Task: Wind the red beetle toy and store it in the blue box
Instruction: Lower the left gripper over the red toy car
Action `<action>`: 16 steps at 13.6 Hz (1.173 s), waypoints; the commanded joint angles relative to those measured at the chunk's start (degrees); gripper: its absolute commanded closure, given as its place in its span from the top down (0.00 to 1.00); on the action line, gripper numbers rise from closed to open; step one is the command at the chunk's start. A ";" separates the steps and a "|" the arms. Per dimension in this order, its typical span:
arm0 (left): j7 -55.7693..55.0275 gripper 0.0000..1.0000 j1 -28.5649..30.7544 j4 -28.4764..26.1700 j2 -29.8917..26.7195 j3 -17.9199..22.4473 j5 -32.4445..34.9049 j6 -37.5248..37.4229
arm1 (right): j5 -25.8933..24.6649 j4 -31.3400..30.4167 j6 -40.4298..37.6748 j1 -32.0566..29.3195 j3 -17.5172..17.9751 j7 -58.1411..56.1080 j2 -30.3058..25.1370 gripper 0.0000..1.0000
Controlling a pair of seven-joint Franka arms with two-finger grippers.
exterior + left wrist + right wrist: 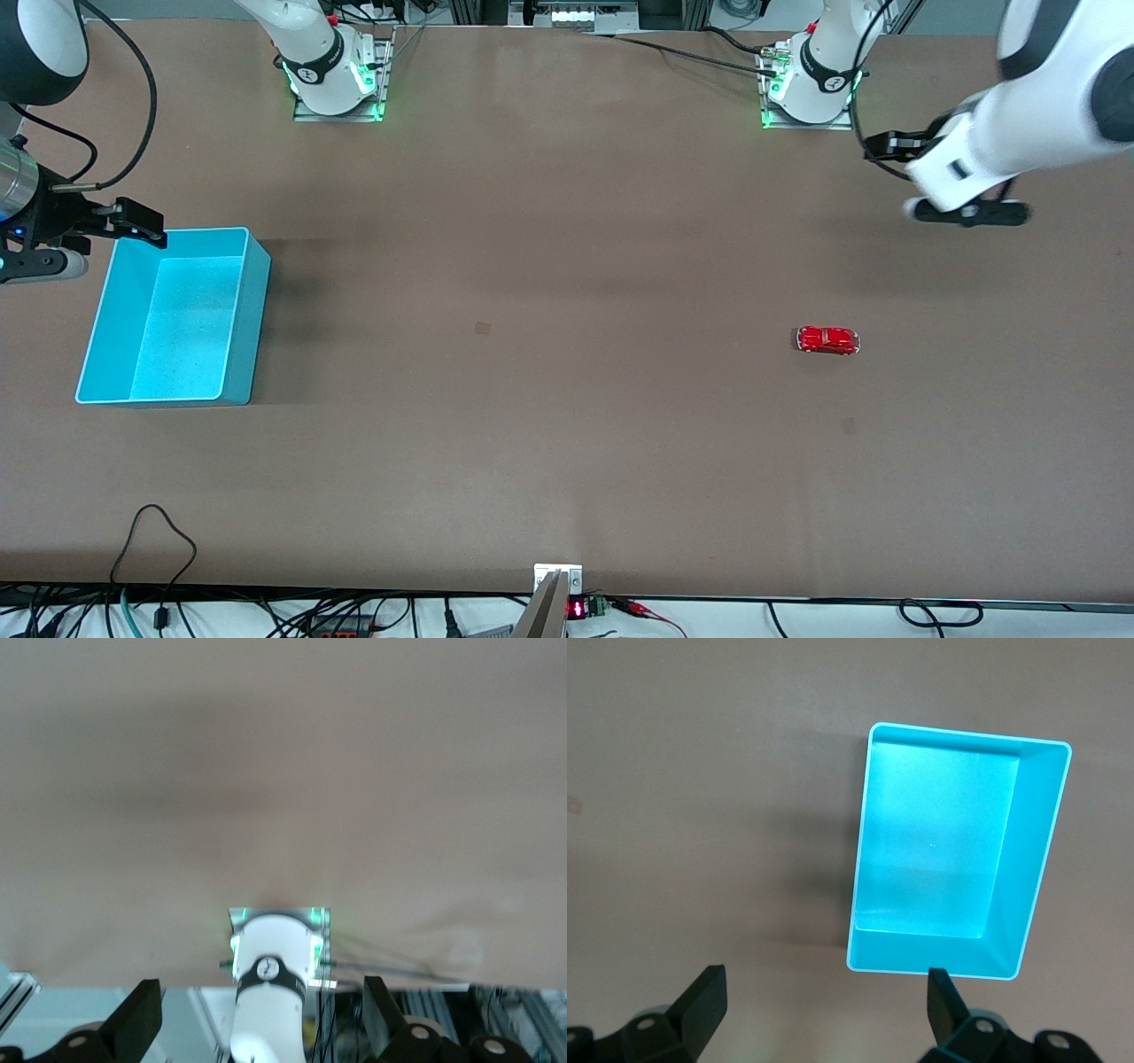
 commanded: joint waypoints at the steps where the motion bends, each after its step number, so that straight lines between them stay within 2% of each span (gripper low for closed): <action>1: 4.77 1.00 -0.11 0.29 2.72 -1.91 0.11 -2.12 | -0.11 1.00 -0.50 -0.22 0.14 0.32 0.50 1.00; 3: 13.90 1.00 -0.02 -3.65 2.63 -2.00 1.25 4.60 | -0.02 1.00 -0.59 -0.22 0.14 -0.12 0.50 1.00; 4: 19.08 1.00 -0.11 -6.37 2.37 -2.17 2.91 10.57 | -0.11 1.00 -0.59 -0.22 0.14 -0.21 0.85 1.00; 7: 36.21 1.00 0.86 -9.99 2.89 -2.09 6.43 24.47 | -0.11 1.00 -0.76 -0.13 0.14 -0.21 1.12 1.00; 8: 45.40 1.00 2.51 -12.00 3.50 -2.09 8.97 32.43 | -0.11 1.00 -0.76 -0.13 0.14 -0.30 1.20 1.00; 11: 60.30 1.00 4.55 -13.17 7.71 -2.00 9.86 43.29 | -0.11 1.00 -0.76 -0.31 0.14 -0.30 1.29 1.00; 14: 69.99 1.00 6.57 -13.17 13.07 -2.09 13.21 53.92 | -0.11 1.00 -0.76 -0.31 0.14 -0.39 1.29 1.00; 16: 72.82 1.00 8.24 -15.70 15.10 -2.09 13.30 60.51 | -0.11 1.00 -0.76 -0.31 0.14 -0.39 1.38 1.00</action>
